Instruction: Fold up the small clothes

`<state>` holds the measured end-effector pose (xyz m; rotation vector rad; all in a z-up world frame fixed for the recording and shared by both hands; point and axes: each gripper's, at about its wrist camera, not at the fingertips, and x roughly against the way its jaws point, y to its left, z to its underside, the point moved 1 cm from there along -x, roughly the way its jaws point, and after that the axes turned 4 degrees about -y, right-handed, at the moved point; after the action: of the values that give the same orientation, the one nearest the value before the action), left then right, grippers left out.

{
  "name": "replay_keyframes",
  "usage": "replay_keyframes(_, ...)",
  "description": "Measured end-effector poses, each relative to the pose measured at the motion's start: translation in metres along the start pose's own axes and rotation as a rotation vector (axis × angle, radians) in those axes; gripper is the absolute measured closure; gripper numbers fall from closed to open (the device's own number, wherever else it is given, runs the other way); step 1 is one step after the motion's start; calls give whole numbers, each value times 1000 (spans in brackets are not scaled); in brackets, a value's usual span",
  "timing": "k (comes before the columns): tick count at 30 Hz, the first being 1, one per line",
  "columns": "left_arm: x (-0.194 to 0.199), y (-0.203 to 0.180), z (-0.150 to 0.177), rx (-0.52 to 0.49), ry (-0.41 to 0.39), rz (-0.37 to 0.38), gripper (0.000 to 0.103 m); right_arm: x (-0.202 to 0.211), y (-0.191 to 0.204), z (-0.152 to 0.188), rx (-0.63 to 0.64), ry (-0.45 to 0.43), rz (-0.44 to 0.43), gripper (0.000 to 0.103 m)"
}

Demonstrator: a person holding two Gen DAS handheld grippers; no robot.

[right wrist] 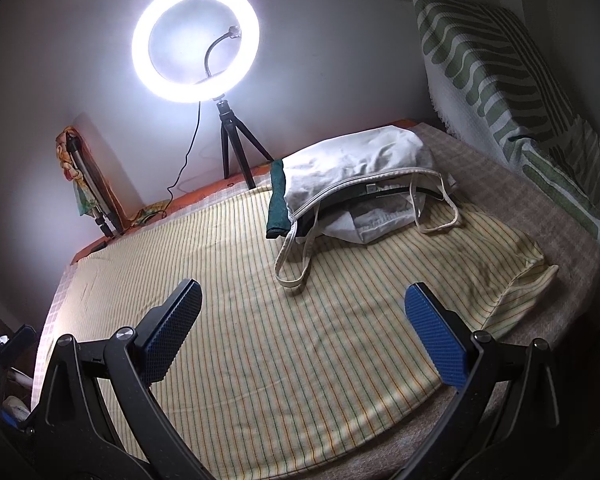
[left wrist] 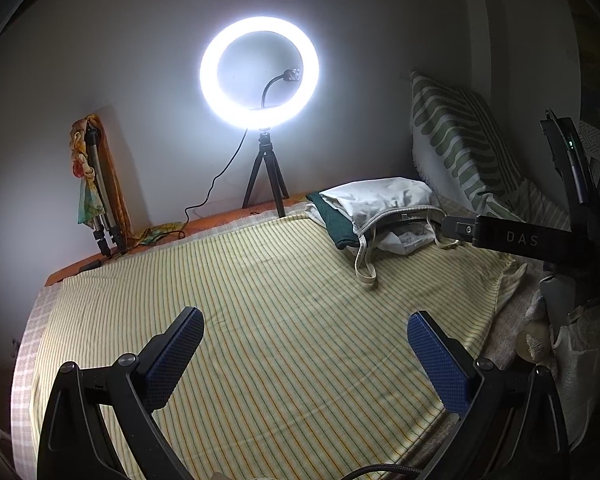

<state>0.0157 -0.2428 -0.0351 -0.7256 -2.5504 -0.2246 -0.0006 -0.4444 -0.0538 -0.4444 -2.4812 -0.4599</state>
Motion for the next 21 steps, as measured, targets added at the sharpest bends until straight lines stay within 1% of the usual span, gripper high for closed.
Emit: replay_keyframes(21,0,-4,-1,-3,-4,-16,0,-1,2,0,1,4,-3,0)
